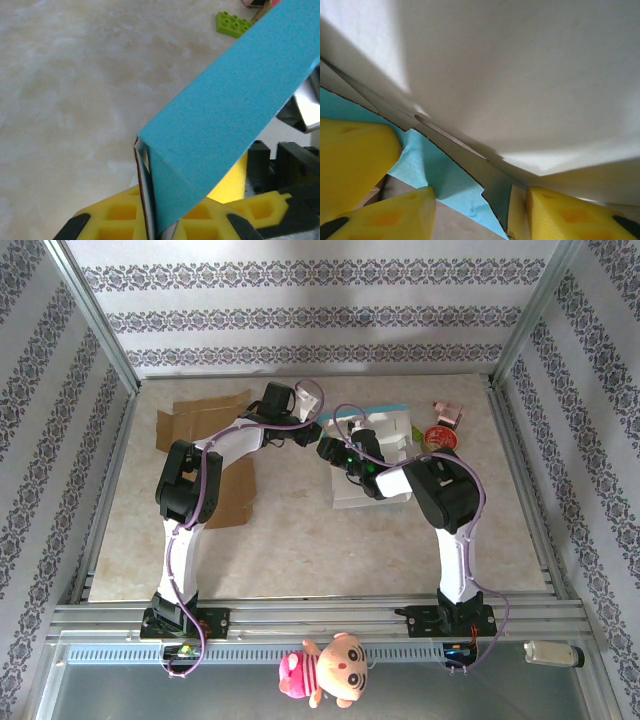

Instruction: Fold the paper box

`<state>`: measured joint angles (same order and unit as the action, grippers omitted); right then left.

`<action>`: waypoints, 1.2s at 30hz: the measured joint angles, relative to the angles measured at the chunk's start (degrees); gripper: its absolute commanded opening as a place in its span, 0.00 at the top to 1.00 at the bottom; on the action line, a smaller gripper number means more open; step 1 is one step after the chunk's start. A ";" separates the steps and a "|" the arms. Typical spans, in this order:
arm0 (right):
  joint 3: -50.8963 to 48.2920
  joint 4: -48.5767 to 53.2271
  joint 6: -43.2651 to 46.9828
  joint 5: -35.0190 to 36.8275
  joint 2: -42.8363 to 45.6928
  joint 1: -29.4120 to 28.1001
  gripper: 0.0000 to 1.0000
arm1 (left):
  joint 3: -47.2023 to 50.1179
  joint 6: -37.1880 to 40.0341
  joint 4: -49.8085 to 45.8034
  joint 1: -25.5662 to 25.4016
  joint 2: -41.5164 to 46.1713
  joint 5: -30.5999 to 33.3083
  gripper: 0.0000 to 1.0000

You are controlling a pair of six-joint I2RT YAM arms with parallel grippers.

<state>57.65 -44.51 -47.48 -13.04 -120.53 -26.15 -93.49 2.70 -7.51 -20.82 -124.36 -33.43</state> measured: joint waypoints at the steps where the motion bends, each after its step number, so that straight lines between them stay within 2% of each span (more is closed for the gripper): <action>1: 0.00 -0.57 -0.28 -0.22 -0.22 0.04 0.53 | 0.17 -0.31 0.46 0.11 0.00 -0.26 0.89; 3: 0.00 -1.42 -0.61 -0.39 -0.52 0.09 0.53 | 0.46 -1.11 1.14 0.28 0.00 -0.85 0.89; 9: 0.00 -3.52 -1.20 -0.72 -1.46 0.44 0.43 | 1.42 -3.93 3.82 0.52 0.00 -1.68 0.86; 17: -0.02 -9.42 -3.78 -2.95 -3.87 0.72 0.51 | 3.48 -8.87 8.52 1.25 0.00 -3.76 0.81; 27: 0.00 -14.01 -5.77 -6.56 -5.73 0.94 0.54 | 6.82 -17.79 17.53 1.33 -0.02 -7.72 0.75; 29: 0.00 -14.71 -5.81 -6.58 -6.21 0.94 0.59 | 7.30 -18.56 18.58 1.33 -0.02 -8.09 0.73; 34: 0.00 -16.48 -5.77 -6.62 -7.41 0.92 0.62 | 7.67 -18.36 18.71 1.33 -0.02 -8.15 0.67; 36: 0.00 -16.65 -5.35 -6.71 -7.48 0.92 0.68 | 7.67 -17.53 18.51 1.33 -0.02 -8.15 0.66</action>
<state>57.65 -61.17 -52.84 -19.75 -128.01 -25.23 -85.82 -14.83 11.00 -19.49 -124.38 -41.58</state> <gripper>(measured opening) 0.354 0.332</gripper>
